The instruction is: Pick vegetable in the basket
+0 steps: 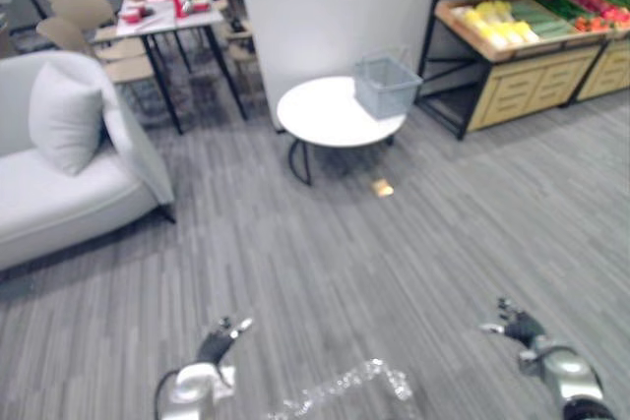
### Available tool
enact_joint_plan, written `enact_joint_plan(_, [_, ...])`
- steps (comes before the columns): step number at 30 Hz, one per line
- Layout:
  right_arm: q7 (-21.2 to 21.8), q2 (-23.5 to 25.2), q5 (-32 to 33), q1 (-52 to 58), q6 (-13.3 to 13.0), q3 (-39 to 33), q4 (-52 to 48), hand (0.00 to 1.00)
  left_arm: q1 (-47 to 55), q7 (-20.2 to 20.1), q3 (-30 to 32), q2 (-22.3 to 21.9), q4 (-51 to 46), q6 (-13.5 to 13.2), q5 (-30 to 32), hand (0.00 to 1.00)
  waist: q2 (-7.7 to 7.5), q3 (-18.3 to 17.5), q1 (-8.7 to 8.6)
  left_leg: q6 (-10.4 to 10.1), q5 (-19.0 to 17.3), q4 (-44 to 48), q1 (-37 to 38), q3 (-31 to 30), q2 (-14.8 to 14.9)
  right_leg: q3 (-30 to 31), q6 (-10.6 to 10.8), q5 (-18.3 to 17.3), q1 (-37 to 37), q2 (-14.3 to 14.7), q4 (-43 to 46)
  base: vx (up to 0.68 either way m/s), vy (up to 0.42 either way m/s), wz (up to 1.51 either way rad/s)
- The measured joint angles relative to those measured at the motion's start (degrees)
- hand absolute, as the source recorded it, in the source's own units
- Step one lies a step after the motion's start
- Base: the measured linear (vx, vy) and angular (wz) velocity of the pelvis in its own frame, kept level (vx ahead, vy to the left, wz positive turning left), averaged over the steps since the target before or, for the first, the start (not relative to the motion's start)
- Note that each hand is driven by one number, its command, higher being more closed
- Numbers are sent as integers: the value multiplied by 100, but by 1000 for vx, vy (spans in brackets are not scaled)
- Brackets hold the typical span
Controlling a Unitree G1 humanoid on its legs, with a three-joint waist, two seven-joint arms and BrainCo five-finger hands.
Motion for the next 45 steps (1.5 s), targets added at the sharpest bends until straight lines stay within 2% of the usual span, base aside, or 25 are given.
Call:
enact_joint_plan(14, [-1,99,-3,103,30,-5,174,0,17,301,47,-152,8,-101,3,0,-58,-53,-2,-1,-1,-13,22,5,-8,2,21,17,52,-4,-68,0,0,0])
enact_joint_plan(22, [1,141,-1,175,35,-25,173,0,66,325,50,-174,8,-111,17,0,-58,-53,-9,-1,-1,-15,25,15,-6,18,20,17,50,1,-68,0,0,0])
enact_joint_plan(28, [29,189,-31,231,34,-33,173,0,369,369,164,-266,7,-120,55,0,-38,-38,8,-17,-82,36,98,245,17,247,5,-1,4,42,57,-11,-5,-19])
enact_joint_plan(31, [69,191,-55,169,33,-30,163,0,378,392,178,-291,-9,-130,51,0,-49,31,23,16,-375,601,-239,333,39,357,15,-292,-413,12,729,-57,-14,-19])
enact_joint_plan(32, [61,191,-47,144,41,-29,139,0,248,409,185,-272,-10,-126,44,0,-128,155,12,72,-706,1258,-602,333,37,355,68,-634,-815,-67,1491,-87,-23,3])
enact_joint_plan(33, [53,191,-44,147,47,-26,136,0,168,414,185,-265,-10,-117,42,0,-216,223,3,122,-848,1520,-733,320,39,344,117,-738,-957,-92,1750,-99,-19,1])
enact_joint_plan(34, [21,216,8,100,112,-5,137,0,-22,427,177,-240,-10,-97,36,0,-159,356,34,218,-1090,1891,-902,302,105,274,253,-834,-1225,-123,2384,-154,-32,-4])
enact_joint_plan(35, [-6,300,58,22,158,36,140,0,-115,448,142,-153,-11,-95,14,0,-191,571,61,243,-1237,2169,-943,311,190,43,274,-844,-1733,-215,3538,-127,-26,-3])
enact_joint_plan(37, [-7,389,67,27,158,54,159,0,-129,501,140,-108,-4,-90,-7,0,-260,769,28,228,-1405,2451,-874,310,234,-214,239,-900,-2283,-511,5032,-21,-34,-1])
enact_joint_plan(38, [-6,405,68,104,157,53,164,0,-33,556,136,-153,-4,-68,3,0,-232,810,38,166,-1560,2637,-820,306,363,-279,202,-931,-2461,-564,5335,112,-64,-12])
enact_joint_plan(40, [-3,416,66,227,150,35,158,0,63,571,138,-163,-1,-59,52,0,-191,845,46,62,-1658,2653,-700,245,530,-302,221,-920,-2449,-514,4649,171,-94,-2])
enact_joint_plan(41, [-2,416,66,263,150,-12,154,0,26,551,147,-143,-14,-60,101,0,-185,853,6,-11,-1700,2644,-698,162,657,-296,329,-848,-2426,-448,3737,234,-172,12])
enact_joint_plan(42, [-4,410,73,283,150,-32,139,0,-67,516,145,-120,-29,-59,109,0,-177,880,8,-113,-1759,2620,-688,121,787,-284,453,-657,-2419,-360,2644,254,-197,14])
enact_joint_plan(44, [-12,414,183,398,139,-43,4,0,-181,435,144,-111,-86,-60,147,0,-206,934,-7,-293,-1870,2620,-684,3,860,-201,585,-263,-2305,-388,1380,310,-261,30])
enact_joint_plan(45, [-22,420,208,545,130,-155,-50,0,-258,385,144,-161,-95,-63,276,0,-229,1015,-13,-479,-2032,2613,-473,-128,905,-229,573,60,-2248,-534,1245,451,-401,41])
